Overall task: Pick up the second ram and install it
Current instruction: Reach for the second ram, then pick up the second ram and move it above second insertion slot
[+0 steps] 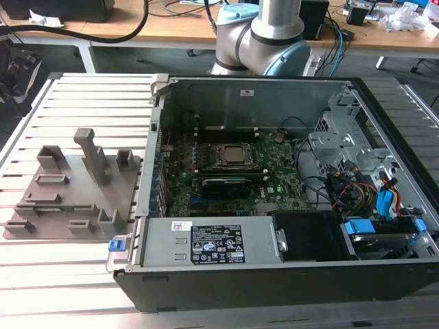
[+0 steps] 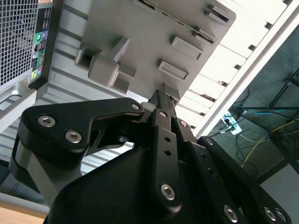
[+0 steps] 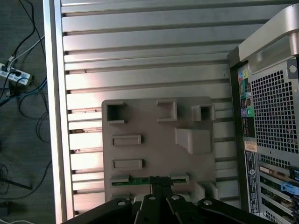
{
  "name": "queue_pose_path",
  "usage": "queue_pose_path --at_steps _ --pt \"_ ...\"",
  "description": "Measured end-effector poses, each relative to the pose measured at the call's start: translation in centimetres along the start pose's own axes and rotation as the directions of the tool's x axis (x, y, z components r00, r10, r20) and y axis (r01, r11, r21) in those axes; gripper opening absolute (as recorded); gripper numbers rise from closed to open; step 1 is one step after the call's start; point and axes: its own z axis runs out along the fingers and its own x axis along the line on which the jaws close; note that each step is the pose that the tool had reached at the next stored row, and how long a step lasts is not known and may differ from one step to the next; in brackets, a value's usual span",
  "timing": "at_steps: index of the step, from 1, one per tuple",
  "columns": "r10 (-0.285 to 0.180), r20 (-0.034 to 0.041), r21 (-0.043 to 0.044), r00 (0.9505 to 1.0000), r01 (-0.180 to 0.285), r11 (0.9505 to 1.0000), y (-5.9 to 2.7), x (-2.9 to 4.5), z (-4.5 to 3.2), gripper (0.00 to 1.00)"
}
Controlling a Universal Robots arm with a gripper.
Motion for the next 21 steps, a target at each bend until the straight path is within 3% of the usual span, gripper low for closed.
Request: queue_pose_path --at_steps 11,16,21 --pt "-0.006 -0.0002 0.0 1.0 0.006 1.0 0.0 0.01 0.0 0.11" --pt "-0.082 -0.0036 -0.0019 0.9966 0.082 0.9967 0.0 0.01 0.0 0.11" --pt "-0.168 -0.0071 -0.0059 0.9857 0.168 0.9857 0.0 0.01 0.0 0.11"
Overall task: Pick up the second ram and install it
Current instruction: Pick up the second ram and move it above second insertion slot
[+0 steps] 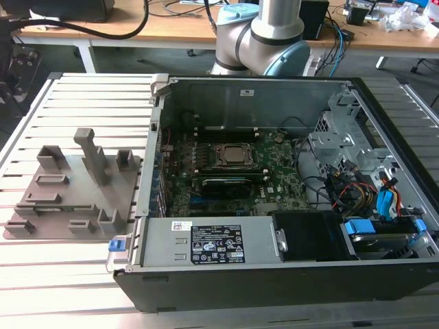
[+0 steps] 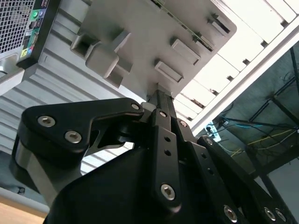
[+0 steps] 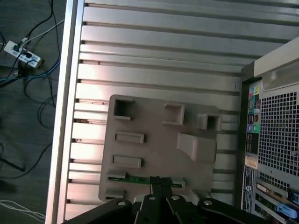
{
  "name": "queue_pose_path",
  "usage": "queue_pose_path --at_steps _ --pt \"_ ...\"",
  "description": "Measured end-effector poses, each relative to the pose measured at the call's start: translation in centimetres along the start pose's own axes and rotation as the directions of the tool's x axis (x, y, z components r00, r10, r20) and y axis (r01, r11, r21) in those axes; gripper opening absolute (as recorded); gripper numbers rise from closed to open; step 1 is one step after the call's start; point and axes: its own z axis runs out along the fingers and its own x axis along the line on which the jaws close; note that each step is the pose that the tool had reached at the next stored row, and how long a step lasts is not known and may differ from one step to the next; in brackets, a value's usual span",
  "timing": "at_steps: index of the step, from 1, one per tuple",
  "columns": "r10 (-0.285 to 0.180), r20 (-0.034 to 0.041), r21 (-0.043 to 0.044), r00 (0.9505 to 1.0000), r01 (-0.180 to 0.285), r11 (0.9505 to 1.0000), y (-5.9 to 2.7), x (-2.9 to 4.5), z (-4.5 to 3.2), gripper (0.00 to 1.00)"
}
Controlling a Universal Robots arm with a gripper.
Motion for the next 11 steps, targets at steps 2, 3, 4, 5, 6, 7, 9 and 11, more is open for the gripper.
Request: queue_pose_path --at_steps 2,3,4,5,6,7,9,11 --pt "-0.028 -0.0014 -0.0007 0.9996 0.028 0.9996 0.0 0.0 0.0 0.11" --pt "-0.041 -0.002 -0.001 0.9991 0.041 0.9991 0.0 0.0 0.0 0.11" --pt "-0.048 -0.0022 -0.0012 0.9988 0.048 0.9988 0.0 0.0 0.0 0.11" --pt "-0.055 -0.0025 -0.0014 0.9985 0.055 0.9985 0.0 0.0 0.0 0.11" --pt "-0.068 -0.0031 -0.0017 0.9977 0.068 0.9977 0.0 0.0 0.0 0.11" --pt "-0.086 -0.0039 -0.0023 0.9963 0.086 0.9963 0.0 0.0 0.0 0.11" --pt "-0.135 -0.006 -0.0037 0.9908 0.135 0.9908 0.0 0.0 0.0 0.11" --pt "-0.161 -0.0071 -0.0045 0.987 0.161 0.987 0.0 0.0 0.0 0.11"
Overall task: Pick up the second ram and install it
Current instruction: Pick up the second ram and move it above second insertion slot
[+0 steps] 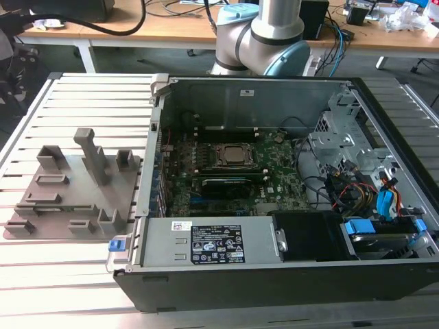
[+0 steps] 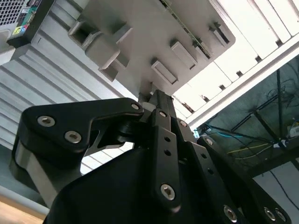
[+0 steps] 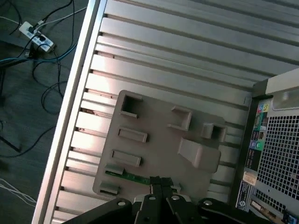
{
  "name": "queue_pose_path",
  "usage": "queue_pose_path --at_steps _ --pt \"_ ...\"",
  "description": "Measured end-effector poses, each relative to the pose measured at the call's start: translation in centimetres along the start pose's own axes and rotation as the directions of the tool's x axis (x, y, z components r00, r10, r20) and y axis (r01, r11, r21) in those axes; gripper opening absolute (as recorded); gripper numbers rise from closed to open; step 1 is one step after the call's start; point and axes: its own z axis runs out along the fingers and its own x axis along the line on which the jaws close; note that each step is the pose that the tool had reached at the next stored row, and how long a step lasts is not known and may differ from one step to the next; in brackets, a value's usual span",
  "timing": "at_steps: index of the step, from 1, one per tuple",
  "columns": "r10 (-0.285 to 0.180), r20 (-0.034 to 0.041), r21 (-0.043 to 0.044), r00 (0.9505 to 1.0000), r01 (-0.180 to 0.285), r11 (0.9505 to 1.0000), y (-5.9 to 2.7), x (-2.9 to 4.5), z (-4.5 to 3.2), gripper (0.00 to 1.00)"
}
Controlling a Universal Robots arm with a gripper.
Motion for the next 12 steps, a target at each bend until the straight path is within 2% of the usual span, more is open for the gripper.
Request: queue_pose_path --at_steps 3,5,9,12 --pt "-0.043 -0.0021 -0.0011 0.9991 0.043 0.9991 0.0 0.0 0.0 0.11" --pt "-0.093 -0.0042 -0.0024 0.9957 0.093 0.9957 0.0 0.0 0.0 0.11" --pt "-0.162 -0.0072 -0.0046 0.9868 0.162 0.9868 0.0 0.0 0.0 0.11" --pt "-0.225 -0.0098 -0.0067 0.9743 0.225 0.9743 0.0 0.0 0.0 0.11"
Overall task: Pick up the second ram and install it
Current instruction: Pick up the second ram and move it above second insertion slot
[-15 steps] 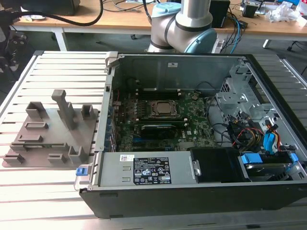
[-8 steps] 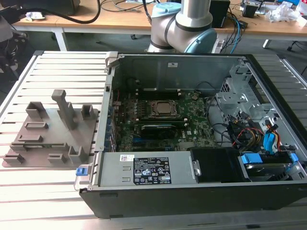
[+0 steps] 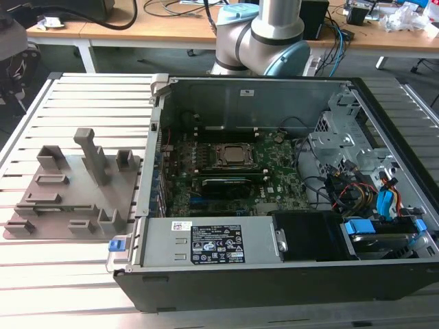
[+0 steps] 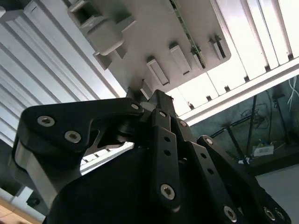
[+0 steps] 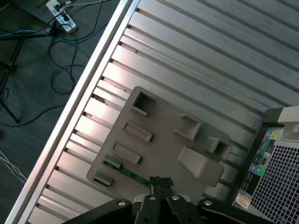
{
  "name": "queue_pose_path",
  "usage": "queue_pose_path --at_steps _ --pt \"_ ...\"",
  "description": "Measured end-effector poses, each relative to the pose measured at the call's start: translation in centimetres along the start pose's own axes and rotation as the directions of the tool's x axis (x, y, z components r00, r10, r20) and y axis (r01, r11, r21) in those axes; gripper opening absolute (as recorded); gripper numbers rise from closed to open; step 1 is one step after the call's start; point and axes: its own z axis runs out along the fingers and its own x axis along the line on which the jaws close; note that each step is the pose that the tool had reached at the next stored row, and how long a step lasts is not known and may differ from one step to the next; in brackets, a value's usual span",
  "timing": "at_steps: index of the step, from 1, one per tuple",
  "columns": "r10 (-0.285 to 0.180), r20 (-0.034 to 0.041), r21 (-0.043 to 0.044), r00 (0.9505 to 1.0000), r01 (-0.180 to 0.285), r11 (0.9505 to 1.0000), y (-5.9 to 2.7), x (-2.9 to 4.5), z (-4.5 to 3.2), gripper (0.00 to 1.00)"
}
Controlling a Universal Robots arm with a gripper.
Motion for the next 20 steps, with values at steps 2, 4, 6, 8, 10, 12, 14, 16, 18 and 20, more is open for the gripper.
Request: queue_pose_path --at_steps 2,4,6,8,10,12,14,16,18,20 --pt "-0.043 -0.0019 -0.0011 0.9991 0.043 0.9991 0.0 0.0 0.0 0.11" --pt "-0.072 -0.0032 -0.0019 0.9974 0.072 0.9974 0.0 0.0 0.0 0.11" --pt "-0.112 -0.005 -0.003 0.9937 0.112 0.9937 0.0 0.0 0.0 0.11" --pt "-0.137 -0.0061 -0.0038 0.9906 0.137 0.9906 0.0 0.0 0.0 0.11" --pt "-0.161 -0.0071 -0.0045 0.987 0.161 0.987 0.0 0.0 0.0 0.11" --pt "-0.191 -0.0083 -0.0055 0.9816 0.191 0.9816 0.0 0.0 0.0 0.11" --pt "-0.225 -0.0099 -0.0067 0.9743 0.225 0.9743 0.0 0.0 0.0 0.11" --pt "-0.267 -0.0115 -0.0082 0.9635 0.267 0.9636 0.0 0.0 0.0 0.11" --pt "-0.313 -0.0132 -0.0099 0.9496 0.313 0.9496 0.0 0.0 0.0 0.11" --pt "-0.357 -0.0149 -0.0117 0.9339 0.357 0.934 0.0 0.0 0.0 0.11"
